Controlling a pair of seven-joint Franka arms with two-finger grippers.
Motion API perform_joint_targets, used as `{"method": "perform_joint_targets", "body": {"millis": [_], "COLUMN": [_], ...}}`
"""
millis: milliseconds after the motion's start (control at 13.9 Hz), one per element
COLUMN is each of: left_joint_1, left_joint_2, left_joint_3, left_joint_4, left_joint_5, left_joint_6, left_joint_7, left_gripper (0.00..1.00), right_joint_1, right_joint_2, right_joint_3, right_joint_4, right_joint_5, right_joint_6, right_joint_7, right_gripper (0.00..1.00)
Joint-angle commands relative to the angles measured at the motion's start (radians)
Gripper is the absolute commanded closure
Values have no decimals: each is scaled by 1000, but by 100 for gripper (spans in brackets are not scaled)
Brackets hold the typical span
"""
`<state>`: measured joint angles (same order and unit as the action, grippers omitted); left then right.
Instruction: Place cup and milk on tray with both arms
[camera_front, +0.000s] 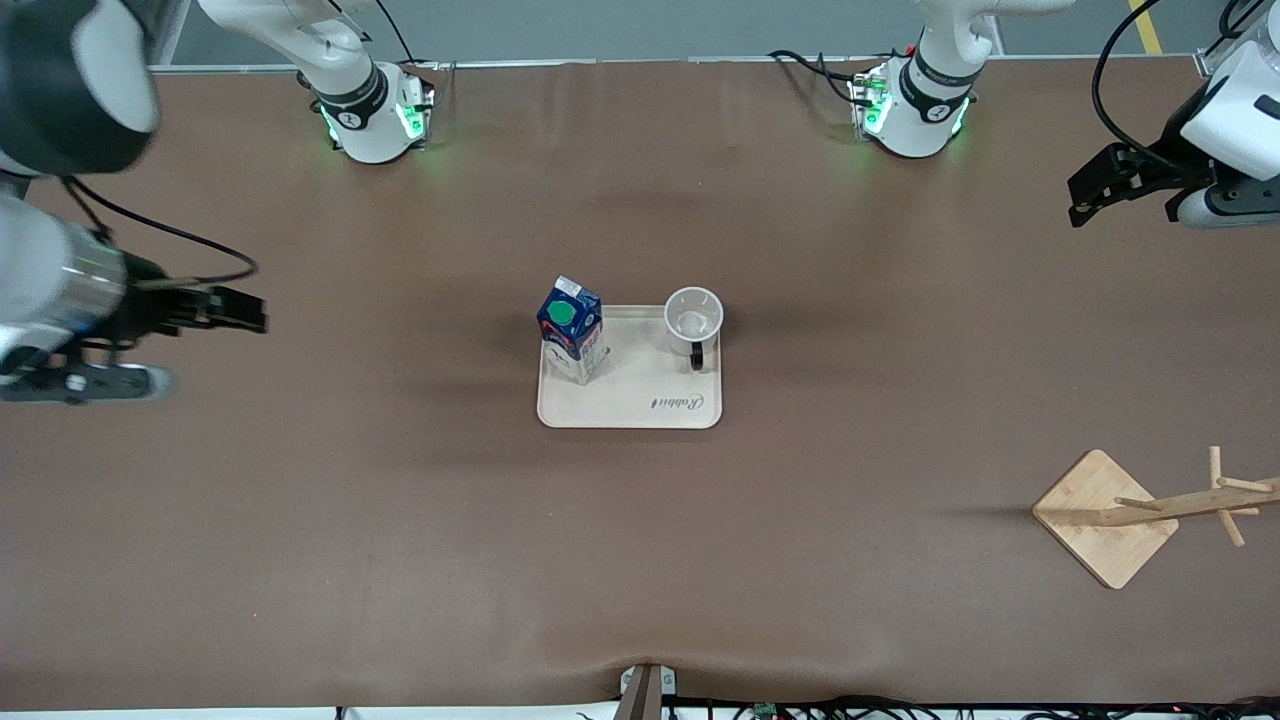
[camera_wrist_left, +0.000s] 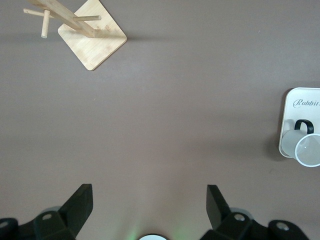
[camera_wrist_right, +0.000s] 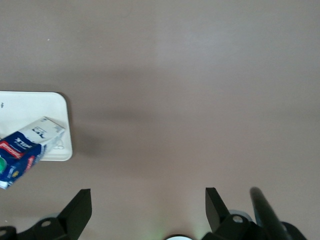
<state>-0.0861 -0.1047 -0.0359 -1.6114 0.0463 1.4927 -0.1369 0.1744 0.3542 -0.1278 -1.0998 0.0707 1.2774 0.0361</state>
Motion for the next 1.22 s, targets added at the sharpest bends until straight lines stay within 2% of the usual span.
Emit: {"method": "perform_joint_targets", "body": {"millis": [0,288,432,936,1153], "left_joint_1": [3,5,6,6,6], "left_joint_2": [-27,-27,-29,-33,-30], "left_joint_3": [-1,-1,1,1,2], "left_joint_4": [-18,-18,-13,-2,11], "left_joint_5": [-14,-14,-14,-17,-19], "left_joint_6": [-8,-14,-22,-46,-46], "left_joint_7": [-1,-1,-1,3,8], "left_gripper": [0,0,0,0,0], "right_joint_1": [-88,-183,-187,-188,-185], "right_joint_2": [-127,-294,-374,-382,-379], "right_joint_3": [17,19,19,19,20], "right_joint_4": [-142,-407,-521,-526,-496], "right_joint_5": [-22,-28,-26,-31,-69], "right_joint_6": [68,259,324,303,310], "right_joint_7": [-97,-198,-197,-205,-203], "right_gripper": [0,0,0,0,0]}}
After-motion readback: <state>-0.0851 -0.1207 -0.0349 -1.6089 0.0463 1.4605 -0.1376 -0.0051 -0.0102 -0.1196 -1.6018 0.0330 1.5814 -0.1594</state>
